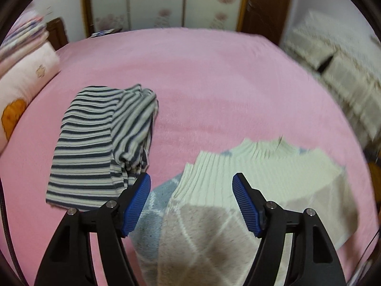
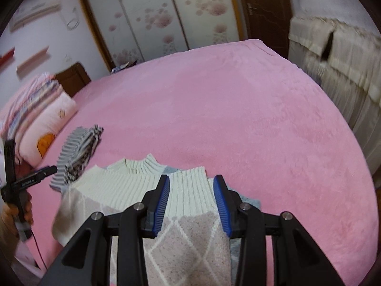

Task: Fold small clothes

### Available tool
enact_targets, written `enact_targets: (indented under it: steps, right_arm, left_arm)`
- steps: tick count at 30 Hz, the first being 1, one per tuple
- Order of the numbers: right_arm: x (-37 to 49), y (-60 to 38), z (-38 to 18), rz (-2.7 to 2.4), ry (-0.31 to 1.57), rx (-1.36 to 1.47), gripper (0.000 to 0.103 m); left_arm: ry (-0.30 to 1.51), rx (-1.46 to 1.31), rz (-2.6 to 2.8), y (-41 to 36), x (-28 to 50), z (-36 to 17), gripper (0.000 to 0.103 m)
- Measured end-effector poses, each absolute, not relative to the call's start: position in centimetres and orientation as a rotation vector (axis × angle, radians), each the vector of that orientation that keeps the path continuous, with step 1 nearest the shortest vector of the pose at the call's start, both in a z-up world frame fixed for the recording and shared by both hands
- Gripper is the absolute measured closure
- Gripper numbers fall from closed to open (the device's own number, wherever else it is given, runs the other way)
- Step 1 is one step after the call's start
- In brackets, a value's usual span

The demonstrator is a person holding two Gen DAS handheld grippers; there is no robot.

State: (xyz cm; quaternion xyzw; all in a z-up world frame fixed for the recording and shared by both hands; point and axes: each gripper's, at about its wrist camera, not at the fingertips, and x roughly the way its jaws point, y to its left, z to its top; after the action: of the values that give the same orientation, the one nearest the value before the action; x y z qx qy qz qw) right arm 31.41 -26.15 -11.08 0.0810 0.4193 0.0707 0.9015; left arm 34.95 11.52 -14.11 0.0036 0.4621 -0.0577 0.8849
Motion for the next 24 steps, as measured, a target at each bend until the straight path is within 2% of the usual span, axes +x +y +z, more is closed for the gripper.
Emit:
enact_targets:
  steps: [7,12,14,16,17,18,24]
  right_arm:
    - [33.9,-25.1,-17.0,0.099,1.004,0.058,0.064]
    - [35.1,-24.7,-20.1,0.081,1.056,0.01,0.064]
    - [35.4,-24.5,-20.5,0.096,1.053,-0.003,0.064]
    - [35.5,-24.5,-20.8,0.119,1.056,-0.006,0.067]
    - [35.6,-24.4,-20.9,0.126,1.063,-0.014,0.073]
    - [35.7,-24.1,-21.2,0.136,1.076,-0.031,0.092]
    - [34.3,-23.6,-19.9,0.053,0.989,-0.097,0.097]
  left_arm:
    - [1.089,0.071,-0.124,11.0,37.3,-20.5,0.033]
    - [1.101,0.039,-0.141,10.7,38.4,-22.1,0.034]
    - [1.109,0.033,-0.161,10.5,38.8,-22.5,0.044]
    - [1.123,0.046,-0.186,10.0,39.0,-22.8,0.071]
    - [1.131,0.074,-0.193,9.5,39.0,-22.9,0.081]
    - [1.13,0.119,-0.184,8.9,38.8,-22.9,0.095]
    - [1.005,0.194,-0.054,8.7,36.9,-20.8,0.098]
